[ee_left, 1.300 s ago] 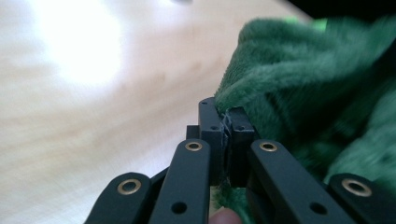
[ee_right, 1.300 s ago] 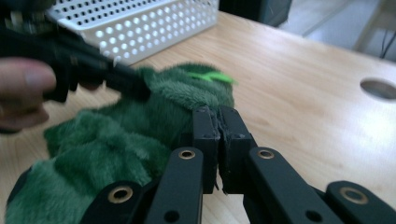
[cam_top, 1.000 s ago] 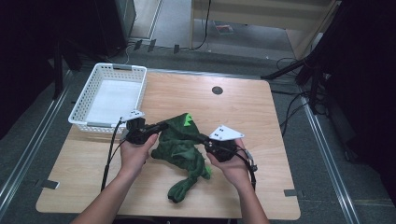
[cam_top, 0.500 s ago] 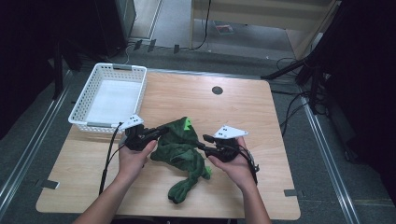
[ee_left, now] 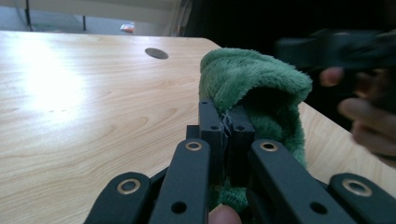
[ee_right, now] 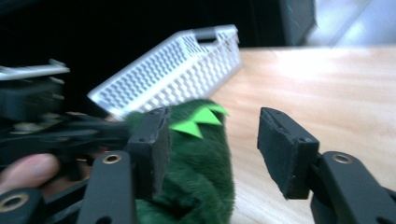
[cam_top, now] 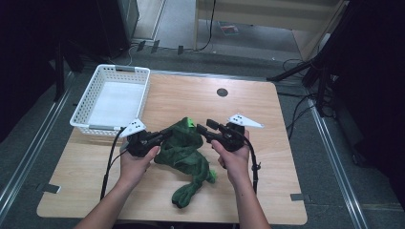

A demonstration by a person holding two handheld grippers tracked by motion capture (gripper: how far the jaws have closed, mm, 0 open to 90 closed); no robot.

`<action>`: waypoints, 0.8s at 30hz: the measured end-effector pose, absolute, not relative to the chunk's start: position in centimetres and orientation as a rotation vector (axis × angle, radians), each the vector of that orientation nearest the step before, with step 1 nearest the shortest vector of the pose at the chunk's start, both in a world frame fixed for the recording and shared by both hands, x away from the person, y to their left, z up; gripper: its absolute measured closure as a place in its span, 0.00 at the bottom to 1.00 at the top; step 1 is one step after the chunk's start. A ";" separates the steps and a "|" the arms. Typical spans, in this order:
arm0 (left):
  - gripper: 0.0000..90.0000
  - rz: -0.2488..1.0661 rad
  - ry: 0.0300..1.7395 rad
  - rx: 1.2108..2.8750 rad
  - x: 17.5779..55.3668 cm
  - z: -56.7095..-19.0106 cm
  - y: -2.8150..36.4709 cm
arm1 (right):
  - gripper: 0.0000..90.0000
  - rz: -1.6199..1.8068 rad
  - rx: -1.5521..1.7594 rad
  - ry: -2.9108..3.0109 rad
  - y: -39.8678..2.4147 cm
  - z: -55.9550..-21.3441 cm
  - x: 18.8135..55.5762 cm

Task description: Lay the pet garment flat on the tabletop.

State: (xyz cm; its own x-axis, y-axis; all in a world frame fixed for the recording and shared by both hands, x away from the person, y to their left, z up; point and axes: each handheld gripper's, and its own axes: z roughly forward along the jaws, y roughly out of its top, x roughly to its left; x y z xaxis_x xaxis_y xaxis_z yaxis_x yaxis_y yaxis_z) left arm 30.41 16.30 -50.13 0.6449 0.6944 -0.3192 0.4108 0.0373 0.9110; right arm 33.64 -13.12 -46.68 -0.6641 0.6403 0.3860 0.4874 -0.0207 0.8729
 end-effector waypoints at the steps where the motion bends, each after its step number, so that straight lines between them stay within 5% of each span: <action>1: 0.98 0.278 0.931 1.584 30.3 -50.1 16.3 | 0.44 1.737 1.267 2.149 -12.4 -47.5 34.2; 5: 0.98 0.273 0.915 1.574 30.2 -50.0 16.3 | 0.34 1.774 1.374 2.326 -11.4 -49.8 35.3; 7: 0.98 0.270 0.904 1.576 30.2 -50.1 16.3 | 0.36 1.756 1.377 2.371 -11.1 -50.2 35.2; 9: 0.98 0.268 0.906 1.575 30.2 -50.1 16.4 | 0.54 1.730 1.352 2.432 -10.7 -50.9 35.0; 11: 0.97 0.267 0.910 1.570 30.1 -50.1 16.6 | 0.85 1.722 1.358 2.397 -11.0 -51.2 34.6; 15: 0.94 0.258 0.915 1.569 30.1 -50.3 17.2 | 0.94 1.680 1.293 2.329 -11.7 -50.5 34.0; 17: 0.78 0.248 0.923 1.566 30.0 -50.3 17.6 | 0.95 1.626 1.188 2.316 -11.7 -49.9 33.4; 23: 0.53 0.136 0.880 1.501 30.0 -50.0 18.8 | 0.95 1.565 0.987 2.288 -11.8 -48.6 32.0; 24: 0.41 0.115 0.882 1.497 30.1 -49.9 18.8 | 0.95 1.569 0.938 2.295 -11.9 -48.4 31.7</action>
State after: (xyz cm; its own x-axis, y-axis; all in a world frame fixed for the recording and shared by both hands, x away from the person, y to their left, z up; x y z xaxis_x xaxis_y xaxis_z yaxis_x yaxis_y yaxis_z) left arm 30.13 18.84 -49.87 0.6945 0.5744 -0.4332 0.4446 0.1307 0.8861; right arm 31.73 -11.88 -48.40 -0.7765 0.6046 0.1776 0.3849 0.2319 0.8934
